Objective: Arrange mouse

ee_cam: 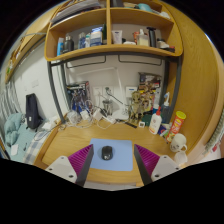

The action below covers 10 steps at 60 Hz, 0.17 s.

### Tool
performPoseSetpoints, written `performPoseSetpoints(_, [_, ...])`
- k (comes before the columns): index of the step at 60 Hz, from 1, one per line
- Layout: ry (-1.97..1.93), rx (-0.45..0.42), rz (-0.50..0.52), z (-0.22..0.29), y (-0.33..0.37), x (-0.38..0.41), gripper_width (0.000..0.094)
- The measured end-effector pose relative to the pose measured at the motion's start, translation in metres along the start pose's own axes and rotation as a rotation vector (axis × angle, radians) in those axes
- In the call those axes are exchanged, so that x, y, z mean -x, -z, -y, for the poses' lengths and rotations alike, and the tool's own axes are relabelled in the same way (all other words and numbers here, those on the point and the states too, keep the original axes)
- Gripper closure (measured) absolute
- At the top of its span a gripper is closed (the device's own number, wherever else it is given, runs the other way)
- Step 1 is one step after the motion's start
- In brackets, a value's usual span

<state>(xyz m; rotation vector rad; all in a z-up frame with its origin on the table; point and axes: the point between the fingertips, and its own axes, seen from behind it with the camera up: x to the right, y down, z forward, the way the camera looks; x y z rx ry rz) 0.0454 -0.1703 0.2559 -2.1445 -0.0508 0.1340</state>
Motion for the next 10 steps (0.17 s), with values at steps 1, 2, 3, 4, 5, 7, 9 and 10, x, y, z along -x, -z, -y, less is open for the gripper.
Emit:
performPoseSetpoints(1, [0.002,-0.002,0.001,-0.001,0.002,0.000,0.0131])
performPoseSetpoints(2, [0.005,-0.004,0.002,-0.002,0.003,-0.001,0.0129])
performPoseSetpoints(3, [0.006,-0.006,0.004,-0.003,0.004,-0.001,0.0130])
performPoseSetpoints(4, [0.007,-0.008,0.005,-0.004,0.006,-0.001,0.0130])
performPoseSetpoints(5, [0.007,-0.009,0.007,-0.004,0.007,-0.001,0.0130])
performPoseSetpoints(7, [0.008,-0.013,0.010,-0.005,0.009,-0.002,0.0130])
performPoseSetpoints(9, [0.006,-0.022,0.012,-0.005,0.011,-0.001,0.0130])
performPoseSetpoints(10, [0.004,-0.028,0.011,-0.005,0.012,-0.001,0.0131])
